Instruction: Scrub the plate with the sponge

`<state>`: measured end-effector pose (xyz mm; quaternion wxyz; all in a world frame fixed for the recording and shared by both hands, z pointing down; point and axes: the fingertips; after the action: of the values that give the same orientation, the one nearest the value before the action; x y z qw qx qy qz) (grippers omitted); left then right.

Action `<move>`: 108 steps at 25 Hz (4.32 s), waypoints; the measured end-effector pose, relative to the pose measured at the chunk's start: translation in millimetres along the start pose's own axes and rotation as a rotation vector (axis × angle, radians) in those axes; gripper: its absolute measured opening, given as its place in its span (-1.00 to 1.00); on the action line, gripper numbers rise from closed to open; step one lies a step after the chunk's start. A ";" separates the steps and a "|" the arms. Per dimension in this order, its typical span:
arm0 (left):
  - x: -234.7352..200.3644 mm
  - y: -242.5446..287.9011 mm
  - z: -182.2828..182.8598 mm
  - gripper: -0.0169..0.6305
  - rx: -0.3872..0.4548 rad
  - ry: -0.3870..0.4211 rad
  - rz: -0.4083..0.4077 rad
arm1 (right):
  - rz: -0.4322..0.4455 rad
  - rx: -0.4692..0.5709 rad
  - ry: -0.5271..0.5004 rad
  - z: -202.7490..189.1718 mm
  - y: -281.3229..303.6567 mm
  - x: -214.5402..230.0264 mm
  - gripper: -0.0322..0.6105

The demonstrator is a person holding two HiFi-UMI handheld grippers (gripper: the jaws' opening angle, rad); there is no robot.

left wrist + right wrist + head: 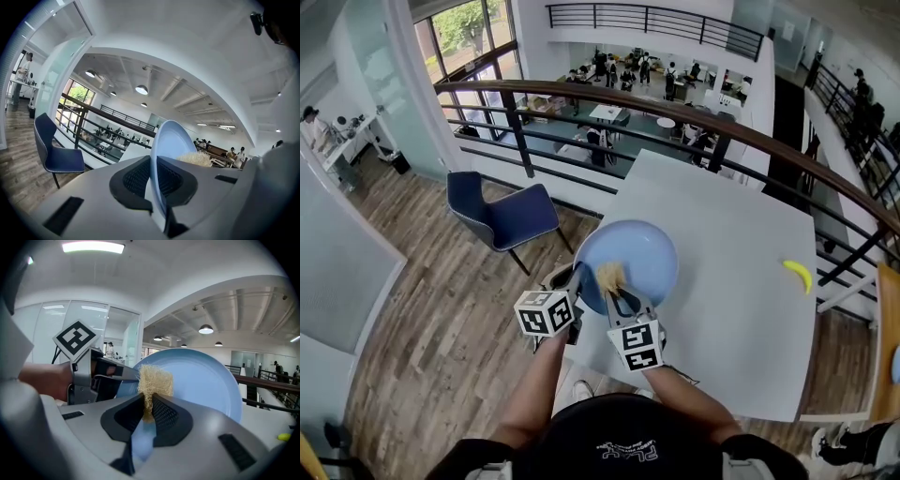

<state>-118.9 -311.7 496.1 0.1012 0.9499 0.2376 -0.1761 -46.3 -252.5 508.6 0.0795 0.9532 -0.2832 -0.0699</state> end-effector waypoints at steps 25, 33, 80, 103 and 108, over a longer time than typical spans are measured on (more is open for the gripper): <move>-22.1 -13.3 20.1 -0.87 0.061 -0.051 0.034 | -0.032 -0.082 -0.027 -34.7 2.9 18.0 -0.72; -17.0 -17.0 16.6 -0.86 0.049 -0.055 0.019 | -0.108 -0.082 -0.028 -40.0 -8.1 51.2 -0.72; 5.2 -2.7 -206.5 -0.86 -0.413 -0.232 -0.017 | -0.244 -0.141 0.103 -106.7 -79.2 111.1 -0.72; 2.4 -26.3 -295.3 -0.83 -0.565 -0.401 0.068 | -0.184 -0.282 0.149 -165.9 -90.1 87.2 -0.72; -3.2 -28.4 -304.1 -0.83 -0.590 -0.397 0.095 | -0.156 -0.291 0.158 -170.0 -79.8 73.8 -0.72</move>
<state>-48.2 -204.5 773.2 0.4233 0.8371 0.2095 -0.2761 87.4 -208.2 653.0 0.2327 0.9533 -0.1882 -0.0411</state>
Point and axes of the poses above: the fingertips, and each gripper's own axes: y forward along the fingers, x to its right, z out of its top, and after that the axes turned 6 degrees about x, right-handed
